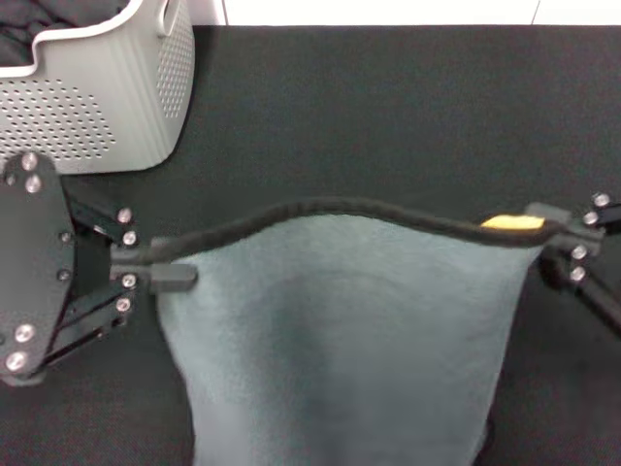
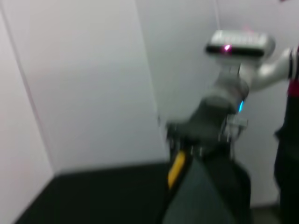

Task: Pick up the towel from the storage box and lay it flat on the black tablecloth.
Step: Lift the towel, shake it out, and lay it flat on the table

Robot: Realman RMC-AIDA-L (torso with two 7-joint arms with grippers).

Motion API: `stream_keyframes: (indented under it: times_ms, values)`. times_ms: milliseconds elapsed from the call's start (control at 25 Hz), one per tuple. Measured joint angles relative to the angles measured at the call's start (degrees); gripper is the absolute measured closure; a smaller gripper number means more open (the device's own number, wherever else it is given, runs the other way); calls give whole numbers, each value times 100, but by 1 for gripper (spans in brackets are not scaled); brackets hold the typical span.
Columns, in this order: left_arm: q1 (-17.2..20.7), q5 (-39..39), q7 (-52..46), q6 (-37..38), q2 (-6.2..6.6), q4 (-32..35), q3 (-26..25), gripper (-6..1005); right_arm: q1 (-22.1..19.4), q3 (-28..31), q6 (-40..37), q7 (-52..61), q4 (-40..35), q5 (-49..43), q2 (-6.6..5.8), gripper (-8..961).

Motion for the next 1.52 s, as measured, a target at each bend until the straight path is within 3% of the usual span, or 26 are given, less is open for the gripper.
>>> stream_keyframes:
  times_ms: [80,240,280,360,600,760,1000,1240,1520]
  values:
    - [-87,476,39,-6,-75,-16,-20,959,139,175,-50,229,228,-64,-3,936]
    - [-991,1873,195,-291,-235,-841,-49,959,516,258,-266,351,786,-275,-14,936]
    - [-1179,2121,224,-432,-223,-1134,-66,959,785,272,-398,375,1170,-410,-22,936]
    - [-1571,2592,303,-761,-186,-1796,-211,959,1979,250,-870,375,2728,-791,-27,936]
    - [-2468,3948,588,-1656,-130,-3195,-736,958,3208,245,-1901,-94,4450,-924,-90,936]
    - [-2560,4178,574,-1871,-106,-3247,-743,958,3548,235,-2102,-207,4664,-931,-126,935]
    - [-2600,4423,517,-2016,-77,-3227,-756,958,4471,285,-2157,-310,5601,-968,-178,935]
    - [-2579,4590,486,-2194,-76,-3224,-760,958,5250,291,-2348,-400,6288,-1449,-96,935]
    - [-2602,4930,470,-2463,-124,-3267,-735,958,5491,116,-2646,-402,6410,-1750,-27,935]
